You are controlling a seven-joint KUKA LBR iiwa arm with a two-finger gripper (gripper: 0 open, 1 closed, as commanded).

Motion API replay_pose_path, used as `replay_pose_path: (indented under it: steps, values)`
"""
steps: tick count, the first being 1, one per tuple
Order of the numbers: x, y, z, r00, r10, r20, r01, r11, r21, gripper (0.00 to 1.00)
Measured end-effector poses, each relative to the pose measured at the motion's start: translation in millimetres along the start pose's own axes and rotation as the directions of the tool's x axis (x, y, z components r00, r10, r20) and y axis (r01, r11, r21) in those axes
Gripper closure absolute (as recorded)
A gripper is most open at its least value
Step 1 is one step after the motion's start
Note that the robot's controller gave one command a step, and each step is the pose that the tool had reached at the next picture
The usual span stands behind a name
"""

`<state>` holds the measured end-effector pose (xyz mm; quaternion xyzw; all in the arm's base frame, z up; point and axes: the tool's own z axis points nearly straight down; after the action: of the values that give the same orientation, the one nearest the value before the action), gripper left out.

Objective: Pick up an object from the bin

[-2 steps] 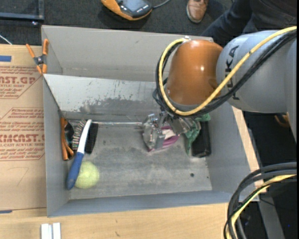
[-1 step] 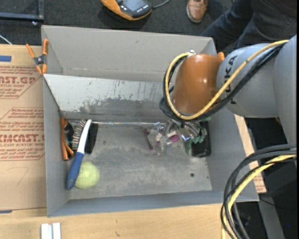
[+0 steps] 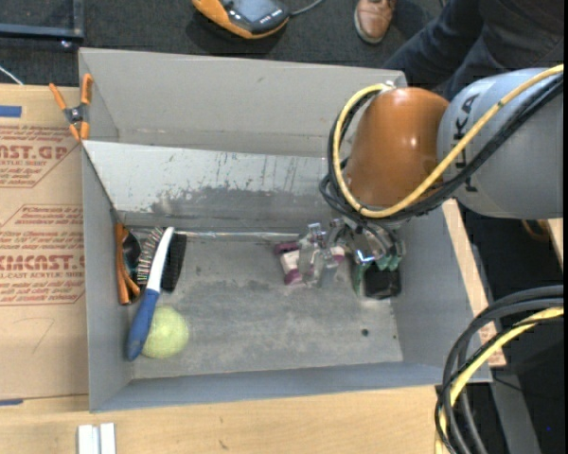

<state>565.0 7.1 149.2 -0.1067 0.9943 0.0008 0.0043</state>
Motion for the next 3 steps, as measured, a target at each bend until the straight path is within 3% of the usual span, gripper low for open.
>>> replay_pose_path:
  steps: [1,2,3]
  values:
    - [40.7,12.9,71.7,0.995,-0.101,-0.001,0.101,0.995,0.003,1.0]
    - [57.6,24.5,69.8,0.999,0.04,0.001,-0.04,0.999,-0.002,1.0]
    - [57.8,24.5,70.1,0.999,0.039,0.0,-0.039,0.999,-0.001,1.0]
